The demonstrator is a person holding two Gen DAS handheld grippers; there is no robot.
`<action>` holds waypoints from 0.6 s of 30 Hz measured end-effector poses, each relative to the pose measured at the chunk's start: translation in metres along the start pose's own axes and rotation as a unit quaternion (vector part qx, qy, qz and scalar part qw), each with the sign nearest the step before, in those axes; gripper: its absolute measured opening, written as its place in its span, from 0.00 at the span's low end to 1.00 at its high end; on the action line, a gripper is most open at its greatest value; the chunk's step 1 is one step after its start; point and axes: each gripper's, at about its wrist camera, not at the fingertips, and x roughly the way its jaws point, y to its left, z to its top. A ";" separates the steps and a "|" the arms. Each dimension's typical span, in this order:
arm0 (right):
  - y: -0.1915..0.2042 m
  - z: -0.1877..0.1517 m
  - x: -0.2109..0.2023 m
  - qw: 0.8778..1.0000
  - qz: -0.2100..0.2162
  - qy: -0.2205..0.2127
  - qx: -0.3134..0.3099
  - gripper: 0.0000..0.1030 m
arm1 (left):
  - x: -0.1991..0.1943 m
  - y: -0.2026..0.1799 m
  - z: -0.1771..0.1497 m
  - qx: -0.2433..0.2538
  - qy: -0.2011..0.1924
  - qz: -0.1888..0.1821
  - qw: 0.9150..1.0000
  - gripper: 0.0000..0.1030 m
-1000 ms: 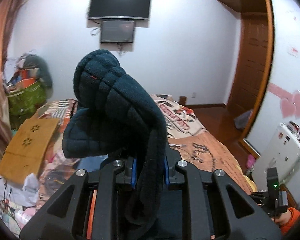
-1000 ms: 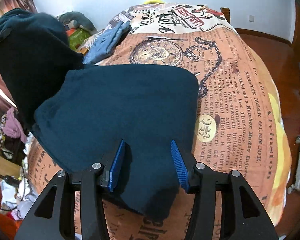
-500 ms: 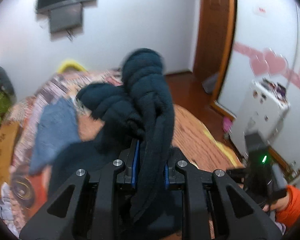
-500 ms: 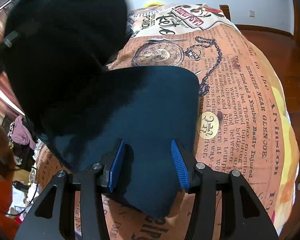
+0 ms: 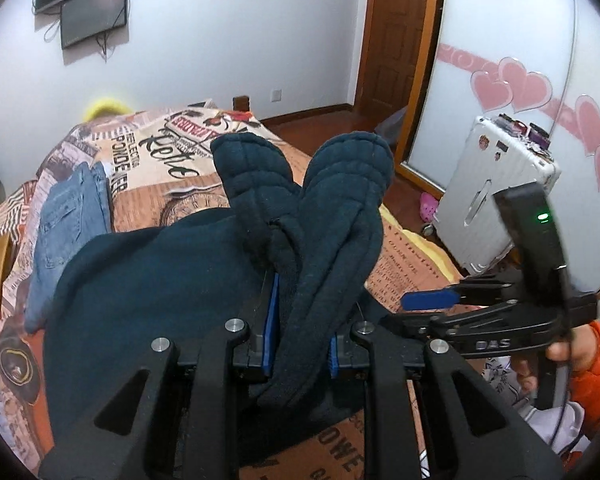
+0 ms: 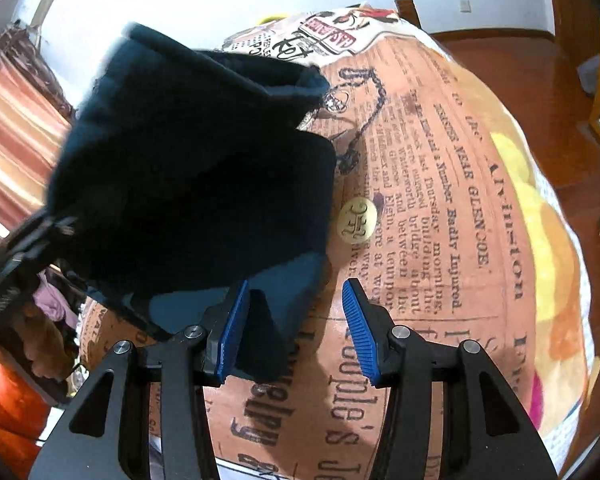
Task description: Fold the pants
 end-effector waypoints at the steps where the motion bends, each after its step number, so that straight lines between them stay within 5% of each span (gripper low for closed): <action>1: 0.001 0.000 0.002 1.000 -0.001 0.001 -0.001 0.45 | -0.002 0.000 -0.001 0.000 0.003 -0.004 1.000 0.19; 8: 0.004 -0.003 0.005 1.000 -0.008 0.003 0.002 0.45 | 0.020 0.004 -0.020 -0.029 0.063 -0.015 0.997 0.22; 10: 0.007 -0.003 0.003 1.000 -0.013 0.000 0.001 0.45 | 0.017 0.002 -0.018 -0.030 0.067 -0.014 0.997 0.28; 12: 0.008 -0.004 -0.001 1.000 -0.017 -0.003 0.000 0.45 | 0.013 0.003 -0.016 -0.047 0.071 -0.050 0.995 0.53; 14: 0.011 -0.004 -0.005 1.000 -0.022 -0.007 -0.003 0.45 | 0.004 0.001 -0.015 -0.056 0.063 -0.069 0.994 0.60; 18: 0.015 -0.009 -0.019 0.999 -0.026 -0.019 -0.007 0.45 | -0.015 -0.005 -0.013 -0.039 0.045 -0.049 0.997 0.60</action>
